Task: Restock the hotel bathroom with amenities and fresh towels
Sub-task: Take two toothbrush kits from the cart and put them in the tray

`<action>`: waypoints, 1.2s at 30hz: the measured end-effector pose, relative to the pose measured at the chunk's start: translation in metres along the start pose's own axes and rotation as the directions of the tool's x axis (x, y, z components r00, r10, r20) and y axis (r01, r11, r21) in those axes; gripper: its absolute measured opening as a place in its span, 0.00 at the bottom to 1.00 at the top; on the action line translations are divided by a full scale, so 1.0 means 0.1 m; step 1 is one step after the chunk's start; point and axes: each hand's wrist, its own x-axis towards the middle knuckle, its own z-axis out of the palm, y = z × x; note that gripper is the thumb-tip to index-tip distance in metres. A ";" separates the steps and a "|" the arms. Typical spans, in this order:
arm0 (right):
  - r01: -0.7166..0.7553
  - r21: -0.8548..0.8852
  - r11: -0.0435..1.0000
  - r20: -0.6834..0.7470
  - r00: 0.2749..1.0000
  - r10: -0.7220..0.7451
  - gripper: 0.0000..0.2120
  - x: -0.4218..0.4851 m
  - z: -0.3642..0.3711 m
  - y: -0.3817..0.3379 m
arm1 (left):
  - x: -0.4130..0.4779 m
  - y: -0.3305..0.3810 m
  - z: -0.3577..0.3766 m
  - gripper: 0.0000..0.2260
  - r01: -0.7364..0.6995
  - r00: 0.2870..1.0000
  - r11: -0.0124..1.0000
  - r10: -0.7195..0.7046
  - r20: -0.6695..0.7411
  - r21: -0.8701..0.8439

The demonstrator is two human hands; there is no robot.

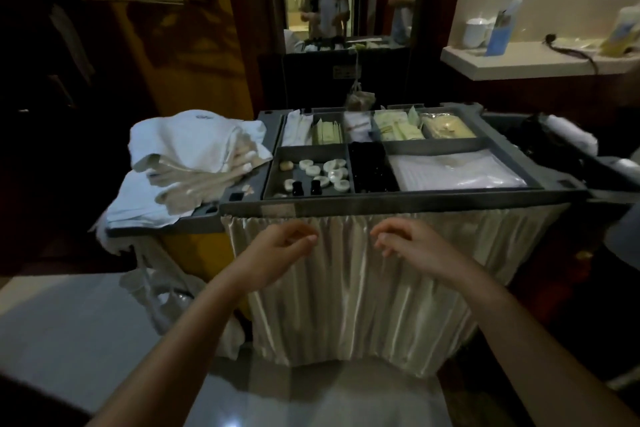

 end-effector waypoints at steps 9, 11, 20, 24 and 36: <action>-0.033 0.047 0.998 0.023 0.999 0.032 0.07 1.07 -0.70 0.37 | 1.28 0.03 0.08 0.07 0.035 0.999 0.999 -0.036 -0.039 -0.008; -0.043 0.046 0.998 0.038 0.998 0.041 0.08 1.26 -0.79 0.44 | 1.53 0.03 0.06 0.08 0.021 0.997 1.000 -0.022 -0.073 -0.010; -0.063 -0.003 0.998 0.012 0.998 0.063 0.08 2.37 -1.29 0.65 | 2.76 -0.22 -0.25 0.06 -0.003 0.997 0.998 -0.002 -0.074 -0.070; -0.072 0.060 0.996 0.062 0.996 0.069 0.09 3.03 -1.51 0.69 | 3.44 -0.40 -0.62 0.04 -0.023 0.997 0.998 0.019 -0.072 -0.055; -0.106 -0.111 0.988 -0.053 0.993 0.101 0.09 4.44 -1.82 0.90 | 5.03 -0.71 -0.94 0.08 0.068 0.995 0.997 -0.071 -0.068 -0.043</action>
